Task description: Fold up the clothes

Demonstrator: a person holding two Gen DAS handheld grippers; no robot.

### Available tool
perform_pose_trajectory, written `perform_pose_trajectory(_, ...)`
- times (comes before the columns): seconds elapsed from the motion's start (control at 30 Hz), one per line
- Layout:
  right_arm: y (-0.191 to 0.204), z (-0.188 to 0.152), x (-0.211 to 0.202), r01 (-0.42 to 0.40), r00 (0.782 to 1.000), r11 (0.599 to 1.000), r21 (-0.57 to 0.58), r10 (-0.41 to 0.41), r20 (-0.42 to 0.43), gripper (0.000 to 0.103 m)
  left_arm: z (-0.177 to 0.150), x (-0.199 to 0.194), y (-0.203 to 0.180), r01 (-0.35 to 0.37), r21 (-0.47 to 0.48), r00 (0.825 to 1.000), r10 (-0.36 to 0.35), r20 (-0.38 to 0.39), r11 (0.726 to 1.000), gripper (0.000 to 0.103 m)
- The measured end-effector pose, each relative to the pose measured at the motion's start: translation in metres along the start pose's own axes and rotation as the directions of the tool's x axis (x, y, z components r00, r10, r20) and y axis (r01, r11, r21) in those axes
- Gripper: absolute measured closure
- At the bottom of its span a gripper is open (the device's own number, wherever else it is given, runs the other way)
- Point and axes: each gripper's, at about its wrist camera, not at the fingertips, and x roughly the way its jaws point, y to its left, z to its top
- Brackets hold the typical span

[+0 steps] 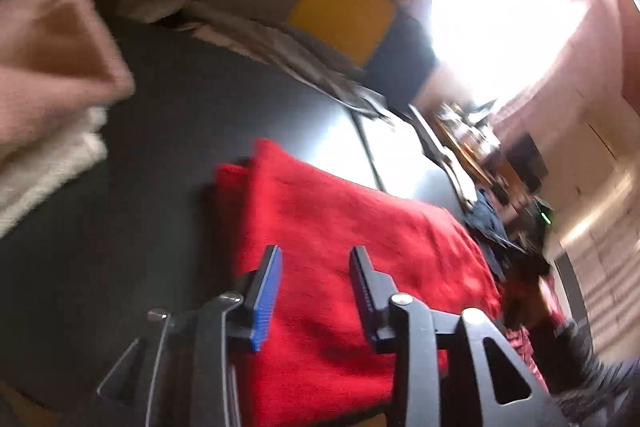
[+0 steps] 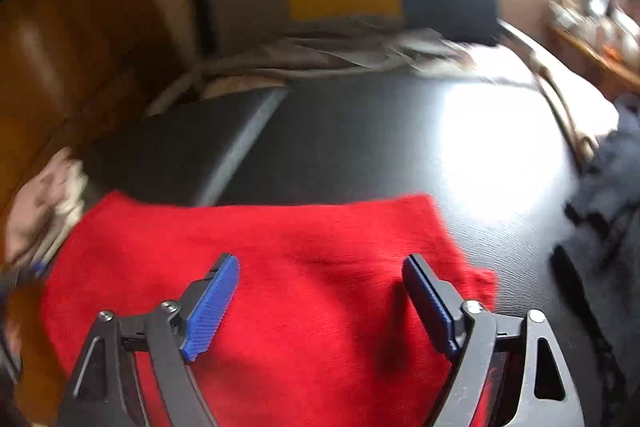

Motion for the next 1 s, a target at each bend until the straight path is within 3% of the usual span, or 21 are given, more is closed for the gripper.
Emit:
perform_pose_trajectory(0.1, 0.025, -0.008, -0.008, -0.077, 0.996, 0.992, -0.103, 0.072, -0.046, 0.009, 0.011, 0.001, 0.028, 0.015, -0.079, 0.999, -0.019, -0.048, 0.997, 0.063)
perform_pose_trajectory(0.2, 0.032, -0.02, -0.005, -0.105, 0.991, 0.984, -0.147, 0.09, -0.103, 0.01, 0.016, 0.021, 0.042, 0.033, -0.113, 0.991, -0.047, -0.124, 0.993, 0.054)
perform_pose_trajectory(0.27, 0.024, -0.029, 0.0, -0.111, 0.988, 0.985, -0.129, 0.096, -0.12, 0.009, 0.018, 0.037, 0.049, 0.015, -0.121, 0.983, -0.037, -0.178, 0.993, 0.048)
perform_pose_trajectory(0.37, 0.009, -0.04, 0.001, -0.131, 0.986, 0.988, -0.078, 0.122, -0.111, 0.008, 0.009, 0.049, 0.054, 0.028, -0.14, 0.982, -0.054, -0.18, 0.99, 0.047)
perform_pose_trajectory(0.4, 0.003, -0.044, 0.001, -0.143, 0.986, 0.988, -0.064, 0.137, -0.097, 0.007, 0.007, 0.053, 0.055, 0.033, -0.146, 0.982, -0.059, -0.181, 0.989, 0.042)
perform_pose_trajectory(0.43, -0.002, -0.049, 0.0, -0.163, 0.985, 0.985, -0.059, 0.159, -0.067, 0.006, 0.004, 0.056, 0.05, 0.034, -0.125, 0.983, -0.056, -0.174, 0.992, 0.033)
perform_pose_trajectory(0.5, -0.006, -0.056, 0.0, -0.188, 0.982, 0.98, -0.062, 0.188, -0.021, 0.004, -0.001, 0.06, 0.04, 0.037, -0.081, 0.986, -0.05, -0.16, 0.996, 0.027)
perform_pose_trajectory(0.57, -0.009, -0.055, 0.002, -0.22, 0.975, 0.975, -0.042, 0.221, 0.003, 0.001, -0.002, 0.067, 0.021, 0.026, -0.003, 0.983, -0.026, -0.182, 1.0, 0.025)
perform_pose_trajectory(0.6, -0.011, -0.055, 0.002, -0.237, 0.971, 0.971, -0.024, 0.237, 0.012, 0.001, -0.003, 0.075, 0.012, 0.058, 0.013, 0.977, -0.054, -0.208, 0.998, 0.026)
perform_pose_trajectory(0.67, -0.017, -0.056, 0.001, -0.273, 0.961, 0.962, 0.008, 0.273, 0.035, 0.001, -0.003, 0.089, -0.004, 0.075, 0.045, 0.97, -0.063, -0.235, 0.996, 0.044)
perform_pose_trajectory(0.7, -0.02, -0.055, 0.001, -0.29, 0.956, 0.957, 0.021, 0.288, 0.044, 0.001, -0.002, 0.094, -0.005, 0.068, 0.04, 0.969, -0.056, -0.242, 0.997, 0.079)
perform_pose_trajectory(0.87, -0.024, -0.054, 0.001, -0.314, 0.949, 0.948, 0.048, 0.311, 0.059, 0.001, 0.016, 0.099, 0.017, 0.084, -0.093, 0.972, -0.102, -0.212, 0.992, 0.086)
perform_pose_trajectory(1.0, -0.006, -0.041, 0.002, -0.281, 0.958, 0.96, 0.0, 0.28, -0.059, 0.002, 0.037, 0.096, 0.024, 0.042, -0.071, 0.978, -0.056, -0.2, 0.997, 0.089)
